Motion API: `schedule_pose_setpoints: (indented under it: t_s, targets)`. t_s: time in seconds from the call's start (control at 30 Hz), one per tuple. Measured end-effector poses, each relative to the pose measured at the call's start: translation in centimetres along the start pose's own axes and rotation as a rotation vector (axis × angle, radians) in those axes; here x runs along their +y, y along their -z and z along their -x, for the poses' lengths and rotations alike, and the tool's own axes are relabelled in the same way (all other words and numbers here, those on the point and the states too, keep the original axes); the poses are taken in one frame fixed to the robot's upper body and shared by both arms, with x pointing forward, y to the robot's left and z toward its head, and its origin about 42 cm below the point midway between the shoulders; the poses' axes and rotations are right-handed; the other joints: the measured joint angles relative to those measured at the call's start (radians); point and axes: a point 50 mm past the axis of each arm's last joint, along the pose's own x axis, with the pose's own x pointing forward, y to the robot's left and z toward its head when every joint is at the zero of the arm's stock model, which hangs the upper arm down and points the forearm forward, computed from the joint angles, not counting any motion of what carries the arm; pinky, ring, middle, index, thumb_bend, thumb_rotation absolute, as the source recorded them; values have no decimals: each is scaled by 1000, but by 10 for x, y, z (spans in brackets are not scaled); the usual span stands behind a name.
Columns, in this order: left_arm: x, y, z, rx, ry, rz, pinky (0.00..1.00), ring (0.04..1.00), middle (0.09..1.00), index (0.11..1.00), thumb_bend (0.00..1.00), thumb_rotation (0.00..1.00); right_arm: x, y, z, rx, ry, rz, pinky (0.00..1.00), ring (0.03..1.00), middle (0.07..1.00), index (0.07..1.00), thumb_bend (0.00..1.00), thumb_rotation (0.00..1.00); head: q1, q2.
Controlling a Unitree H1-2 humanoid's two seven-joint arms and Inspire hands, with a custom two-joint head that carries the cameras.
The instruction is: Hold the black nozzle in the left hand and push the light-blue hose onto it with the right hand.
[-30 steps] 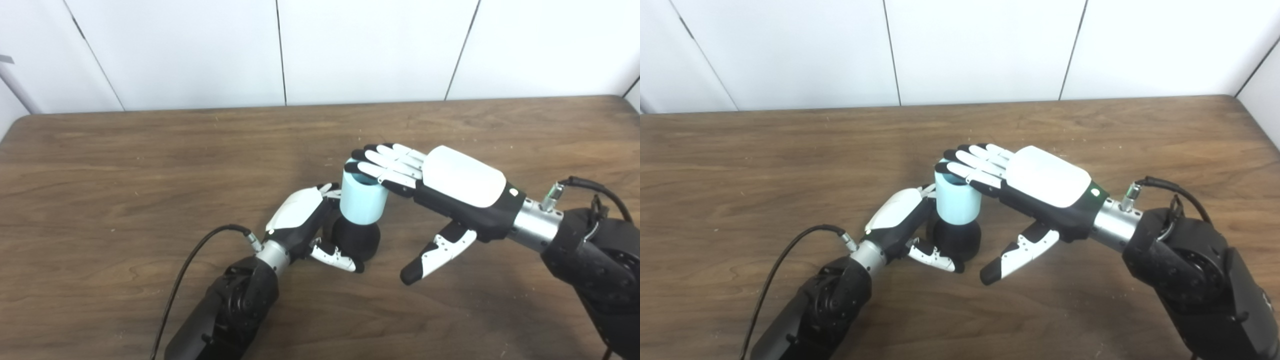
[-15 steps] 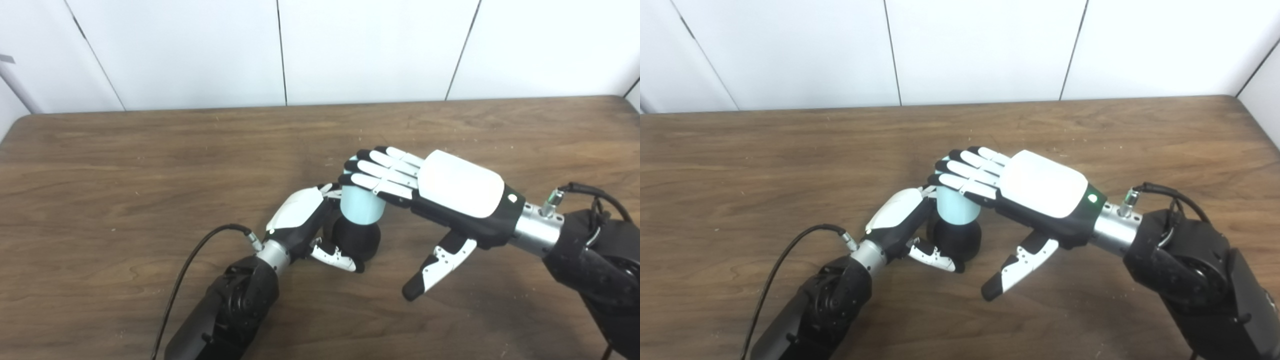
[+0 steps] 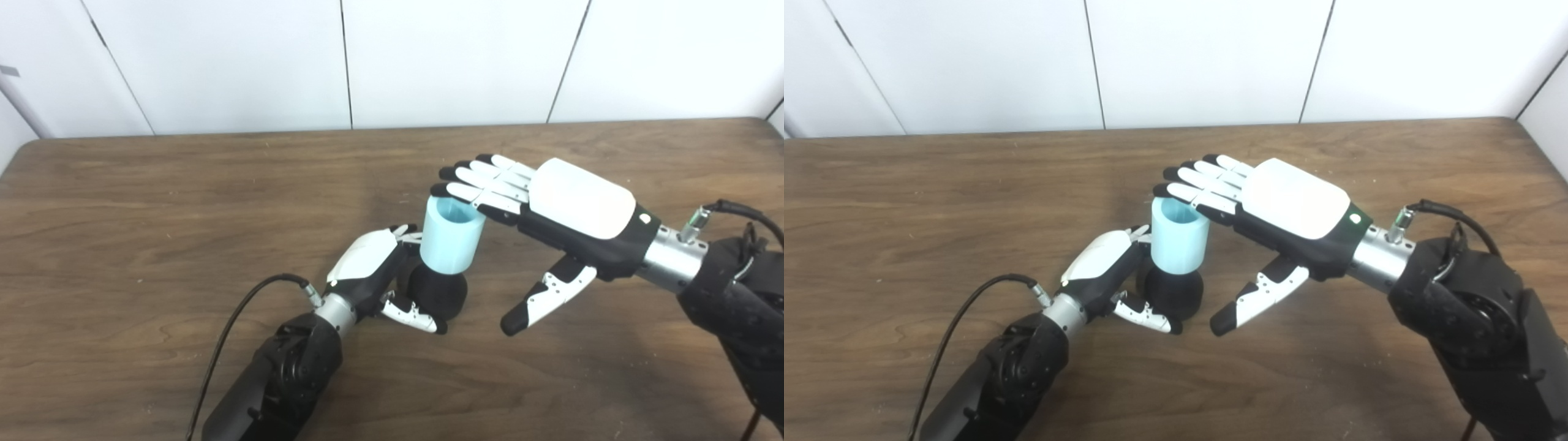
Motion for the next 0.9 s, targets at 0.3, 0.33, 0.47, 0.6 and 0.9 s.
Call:
schedule_pose_setpoints:
  t_s: [0.3,0.33,0.47,0.6,0.9]
  targets:
    - [0,0,0,0,0,-1,1000,1000,876,481,522,47,10,3,1,12,-21,-28,1000,1000,1000,967,664,1000,5,2]
    - [0,0,0,0,0,-1,1000,1000,876,481,523,47,11,4,1,13,-24,-30,1000,1000,1000,967,664,1000,5,2]
    - [0,0,0,0,1,-1,1000,1000,876,481,522,47,12,3,0,9,-27,-34,1000,1000,1000,966,663,1000,5,5]
    - [0,0,0,0,1,-1,1000,1000,876,481,523,47,16,0,-2,3,-24,-47,1000,1000,1000,964,664,1000,3,6]
    - [0,0,0,1,1,-1,1000,1000,876,481,523,46,20,-2,-3,0,-29,-47,1000,1000,1000,965,670,1000,3,11]
